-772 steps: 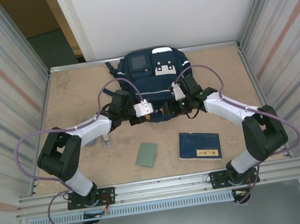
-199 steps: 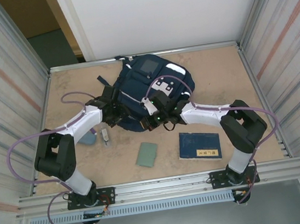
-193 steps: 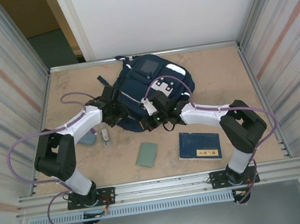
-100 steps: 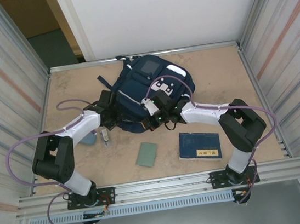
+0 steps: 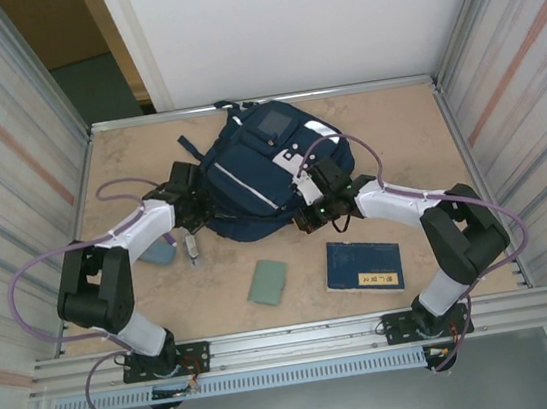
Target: Pack the student bag
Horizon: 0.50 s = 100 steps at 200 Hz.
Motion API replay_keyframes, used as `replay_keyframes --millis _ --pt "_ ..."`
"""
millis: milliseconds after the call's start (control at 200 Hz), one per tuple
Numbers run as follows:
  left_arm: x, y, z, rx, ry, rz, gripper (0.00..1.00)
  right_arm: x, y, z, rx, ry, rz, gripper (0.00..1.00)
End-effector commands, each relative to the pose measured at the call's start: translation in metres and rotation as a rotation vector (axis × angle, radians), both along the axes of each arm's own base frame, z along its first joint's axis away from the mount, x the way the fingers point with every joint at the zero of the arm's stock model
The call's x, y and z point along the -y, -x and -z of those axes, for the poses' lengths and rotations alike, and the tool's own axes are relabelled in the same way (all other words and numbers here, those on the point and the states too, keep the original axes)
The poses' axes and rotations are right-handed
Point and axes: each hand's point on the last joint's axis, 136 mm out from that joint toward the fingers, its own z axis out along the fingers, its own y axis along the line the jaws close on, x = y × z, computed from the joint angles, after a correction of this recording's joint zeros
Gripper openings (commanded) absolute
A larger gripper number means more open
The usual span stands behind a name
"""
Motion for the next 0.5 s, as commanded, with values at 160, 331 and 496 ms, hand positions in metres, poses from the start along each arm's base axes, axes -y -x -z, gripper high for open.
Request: replay_keyframes --millis 160,331,496 --pt "-0.014 -0.041 -0.031 0.099 0.003 0.003 0.0 0.064 -0.019 0.019 -0.032 0.172 0.251 0.07" --pt "-0.017 -0.023 -0.029 0.104 -0.065 0.047 0.0 0.093 -0.045 0.032 -0.058 0.131 0.4 0.09" --pt "-0.024 -0.004 -0.008 0.06 -0.069 0.04 0.0 0.112 -0.068 0.04 -0.011 0.245 0.462 0.12"
